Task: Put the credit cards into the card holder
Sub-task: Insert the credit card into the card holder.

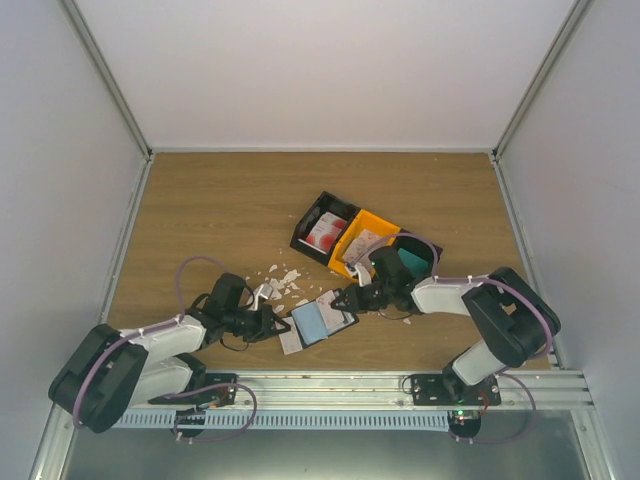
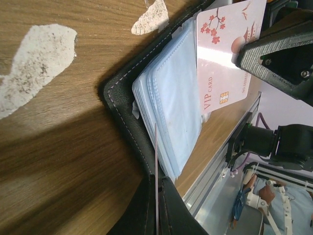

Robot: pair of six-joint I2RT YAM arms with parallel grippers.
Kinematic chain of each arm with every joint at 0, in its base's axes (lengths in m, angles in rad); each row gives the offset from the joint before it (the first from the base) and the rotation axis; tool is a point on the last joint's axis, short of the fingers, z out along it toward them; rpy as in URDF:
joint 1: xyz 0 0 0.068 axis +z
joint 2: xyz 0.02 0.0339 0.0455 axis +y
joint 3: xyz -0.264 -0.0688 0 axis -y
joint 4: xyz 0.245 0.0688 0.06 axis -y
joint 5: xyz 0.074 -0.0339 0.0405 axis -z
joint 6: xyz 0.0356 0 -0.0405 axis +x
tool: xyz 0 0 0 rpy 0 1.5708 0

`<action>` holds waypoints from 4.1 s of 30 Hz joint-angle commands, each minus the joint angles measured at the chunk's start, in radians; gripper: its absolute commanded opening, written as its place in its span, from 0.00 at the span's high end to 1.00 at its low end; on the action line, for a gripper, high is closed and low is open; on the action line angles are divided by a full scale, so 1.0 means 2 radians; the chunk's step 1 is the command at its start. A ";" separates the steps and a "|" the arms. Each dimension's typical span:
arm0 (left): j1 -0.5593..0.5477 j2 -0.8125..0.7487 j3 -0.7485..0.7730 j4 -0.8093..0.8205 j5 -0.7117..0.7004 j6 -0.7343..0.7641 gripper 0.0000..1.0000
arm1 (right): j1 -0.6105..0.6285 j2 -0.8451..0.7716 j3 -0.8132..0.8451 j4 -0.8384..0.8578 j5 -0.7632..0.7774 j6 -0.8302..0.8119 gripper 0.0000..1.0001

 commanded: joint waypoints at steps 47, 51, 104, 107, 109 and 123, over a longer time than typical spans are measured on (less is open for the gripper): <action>-0.012 0.044 -0.006 0.058 -0.016 0.000 1.00 | 0.053 0.024 -0.018 0.072 0.003 0.068 0.73; -0.012 0.044 -0.007 0.058 -0.016 0.001 1.00 | 0.055 0.026 -0.020 0.072 0.013 0.068 0.76; -0.012 0.047 -0.007 0.062 -0.015 0.004 1.00 | 0.064 0.045 0.017 0.056 0.013 0.038 0.75; -0.013 0.047 -0.006 0.060 -0.016 0.005 1.00 | 0.064 0.033 0.016 0.044 0.023 0.034 0.68; -0.012 0.047 -0.004 0.059 -0.015 0.006 1.00 | 0.065 0.026 0.018 0.034 0.031 0.030 0.65; -0.013 0.040 0.002 0.048 -0.022 0.008 1.00 | 0.089 0.027 0.040 -0.005 0.053 0.007 0.69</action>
